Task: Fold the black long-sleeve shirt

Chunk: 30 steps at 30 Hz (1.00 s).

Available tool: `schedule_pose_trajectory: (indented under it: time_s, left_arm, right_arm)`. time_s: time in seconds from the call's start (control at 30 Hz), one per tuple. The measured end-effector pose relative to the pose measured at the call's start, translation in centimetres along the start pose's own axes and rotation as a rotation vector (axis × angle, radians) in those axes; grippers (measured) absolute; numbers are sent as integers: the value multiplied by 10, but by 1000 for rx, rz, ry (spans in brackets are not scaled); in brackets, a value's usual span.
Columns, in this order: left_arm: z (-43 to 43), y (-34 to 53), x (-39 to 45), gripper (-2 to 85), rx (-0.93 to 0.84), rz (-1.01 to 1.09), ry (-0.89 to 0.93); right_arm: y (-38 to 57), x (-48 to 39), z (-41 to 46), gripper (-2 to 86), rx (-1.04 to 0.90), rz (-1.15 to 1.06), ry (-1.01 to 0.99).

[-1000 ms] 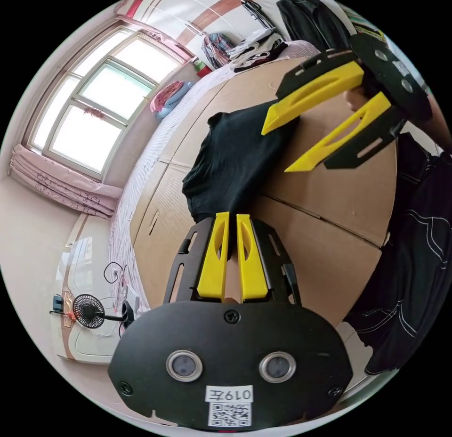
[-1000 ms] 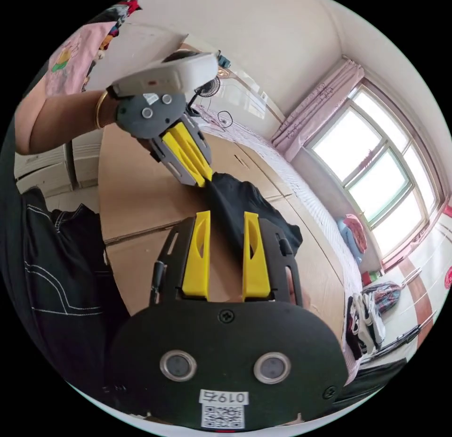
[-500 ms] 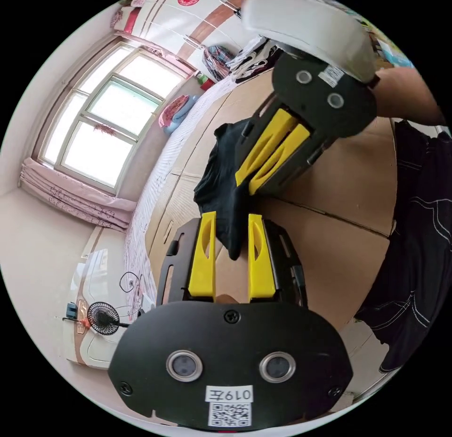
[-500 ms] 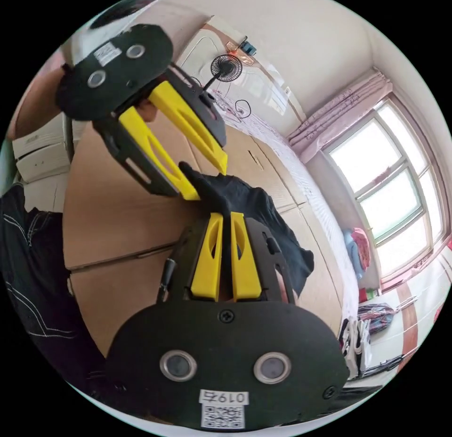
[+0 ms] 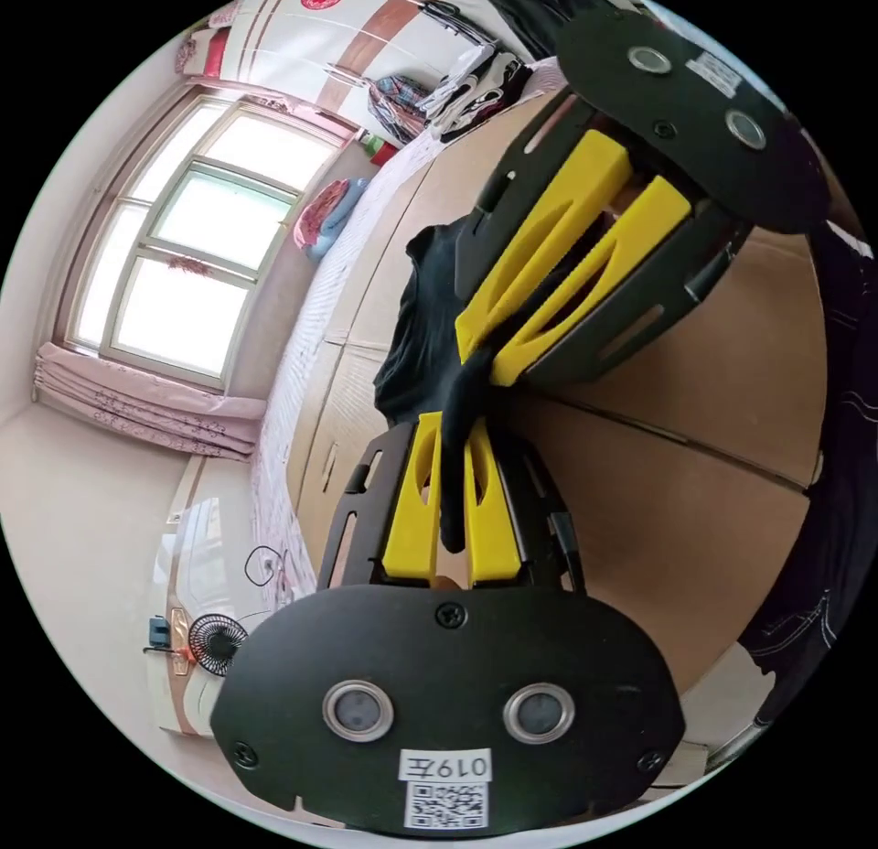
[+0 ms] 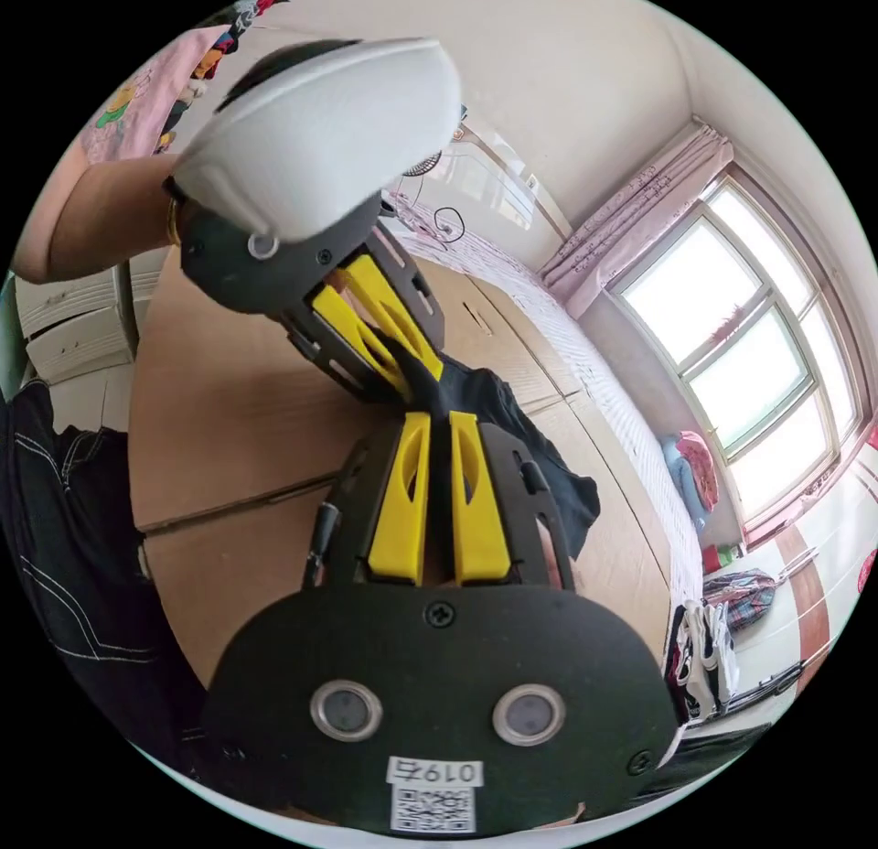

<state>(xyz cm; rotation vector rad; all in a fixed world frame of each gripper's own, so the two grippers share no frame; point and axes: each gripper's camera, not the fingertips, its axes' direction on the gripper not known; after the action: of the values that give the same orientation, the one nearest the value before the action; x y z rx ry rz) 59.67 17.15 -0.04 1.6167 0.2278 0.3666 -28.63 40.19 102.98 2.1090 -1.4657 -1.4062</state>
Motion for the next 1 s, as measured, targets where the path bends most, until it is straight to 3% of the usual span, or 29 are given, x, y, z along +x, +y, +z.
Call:
schedule_pose_trajectory:
  time_s: [0.17,0.37,0.67,1.0]
  left_arm:
    - [10,10,-51,3,10,-102,205]
    - [15,10,-94,-1,11,-153,268]
    - [21,13,-126,-2,1,-142,277]
    - [26,22,-156,-1,-3,-158,298]
  right_arm:
    - [26,-15,-7,108,-42,9,100]
    - [45,-30,13,138,-185,-70,245]
    - [32,-56,40,152,-316,-140,446]
    - [28,-72,80,103,-419,-255,484]
